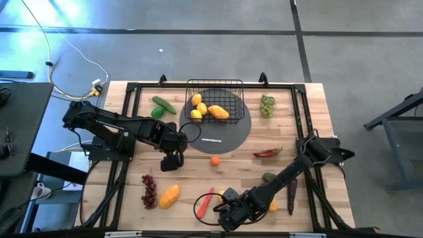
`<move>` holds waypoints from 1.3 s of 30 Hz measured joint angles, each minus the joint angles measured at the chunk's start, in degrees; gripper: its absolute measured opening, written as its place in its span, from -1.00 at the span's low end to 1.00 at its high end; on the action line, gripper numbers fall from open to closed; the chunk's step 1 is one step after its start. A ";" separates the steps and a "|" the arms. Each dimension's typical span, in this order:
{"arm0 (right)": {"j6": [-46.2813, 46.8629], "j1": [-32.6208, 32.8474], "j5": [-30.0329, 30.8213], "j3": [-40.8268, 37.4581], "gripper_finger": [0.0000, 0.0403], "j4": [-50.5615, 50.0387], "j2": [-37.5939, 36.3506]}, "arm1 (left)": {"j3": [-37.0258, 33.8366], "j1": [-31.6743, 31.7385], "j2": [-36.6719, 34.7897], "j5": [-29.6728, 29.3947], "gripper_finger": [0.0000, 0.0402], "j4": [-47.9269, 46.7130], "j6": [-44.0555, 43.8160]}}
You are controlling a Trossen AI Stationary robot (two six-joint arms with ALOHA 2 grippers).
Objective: Build produce basket
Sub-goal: Put the bottom black plum into the basket
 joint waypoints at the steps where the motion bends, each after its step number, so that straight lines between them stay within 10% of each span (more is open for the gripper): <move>1: 0.00 -0.03 0.00 0.00 0.45 0.08 0.30 | 0.00 0.00 0.00 -0.03 0.33 -0.01 0.01; 39: -5.71 -3.40 -4.44 -0.07 -0.01 1.32 -1.73 | 0.00 0.00 0.00 -1.35 0.33 -0.01 -0.63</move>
